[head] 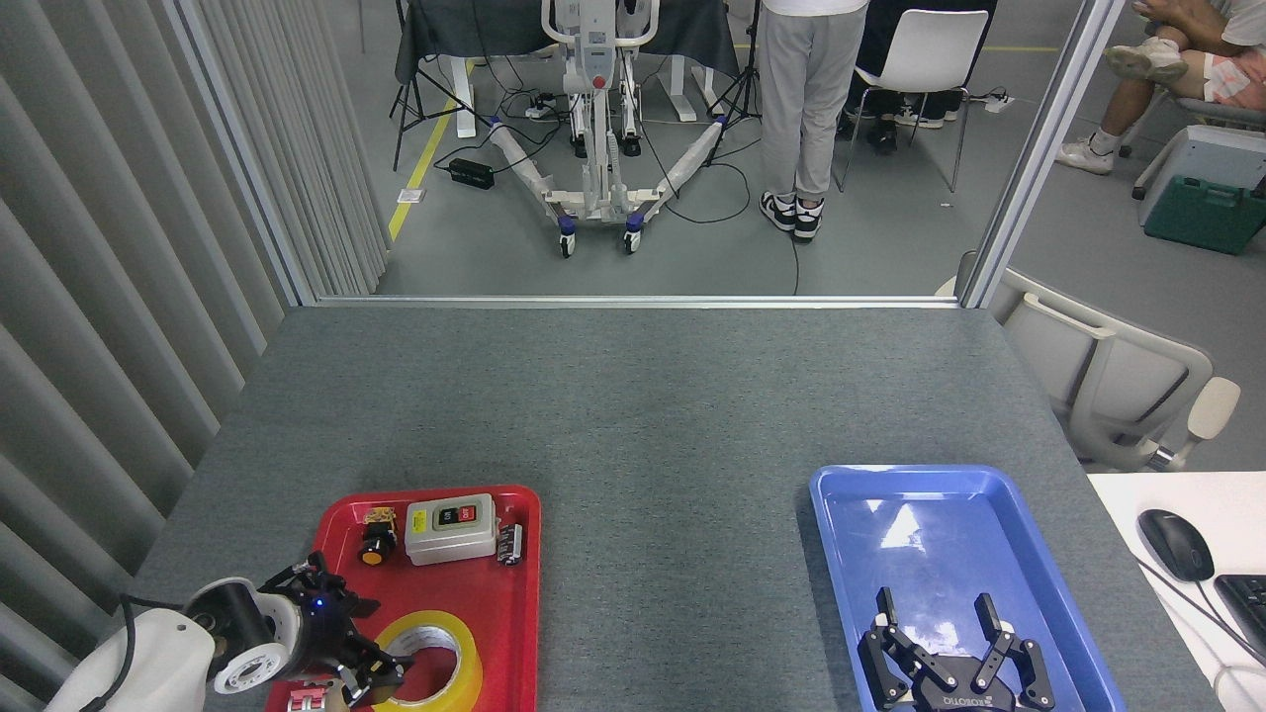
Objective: Place and move tape with both arms
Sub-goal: 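Move the left gripper over the yellow tape roll in the red tray, then close the left gripper on the yellow tape roll, then lift the tape roll with the left gripper toward the blue tray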
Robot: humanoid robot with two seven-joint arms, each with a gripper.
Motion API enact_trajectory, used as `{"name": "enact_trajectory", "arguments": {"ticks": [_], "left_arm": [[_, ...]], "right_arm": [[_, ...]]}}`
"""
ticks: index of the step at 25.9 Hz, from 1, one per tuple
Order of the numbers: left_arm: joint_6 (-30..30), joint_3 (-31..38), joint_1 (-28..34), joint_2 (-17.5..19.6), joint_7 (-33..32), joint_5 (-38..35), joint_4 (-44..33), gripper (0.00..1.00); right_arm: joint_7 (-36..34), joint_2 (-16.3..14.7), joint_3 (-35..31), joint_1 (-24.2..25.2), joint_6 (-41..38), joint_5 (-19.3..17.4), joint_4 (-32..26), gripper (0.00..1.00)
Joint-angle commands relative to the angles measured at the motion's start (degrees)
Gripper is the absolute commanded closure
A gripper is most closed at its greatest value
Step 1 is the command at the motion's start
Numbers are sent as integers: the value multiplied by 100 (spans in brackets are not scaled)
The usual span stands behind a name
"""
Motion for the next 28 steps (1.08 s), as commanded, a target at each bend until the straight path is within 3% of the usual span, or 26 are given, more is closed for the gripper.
{"name": "enact_trajectory", "arguments": {"ticks": [1, 7, 11, 14, 19, 28], "left_arm": [[-46, -128, -92, -85, -451, -16, 163, 34], [-64, -296, -153, -121, -1145, -16, 233, 64], [-661, -304, -189, -182, -1154, 10, 269, 100], [-1022, -260, -426, -182, -1128, 90, 207, 100], [-1066, 241, -435, -200, -908, 397, 5, 100], [-1285, 1084, -426, -323, -249, 2638, -92, 100]], "right_arm": [[26, -10, 9, -1, 14, 2, 0, 0], [26, -10, 9, -1, 14, 2, 0, 0], [26, -10, 9, -1, 14, 2, 0, 0], [26, -10, 9, -1, 14, 2, 0, 0], [26, -10, 9, 8, 14, 2, 0, 0], [17, -10, 9, 17, -3, 2, 0, 0]]}}
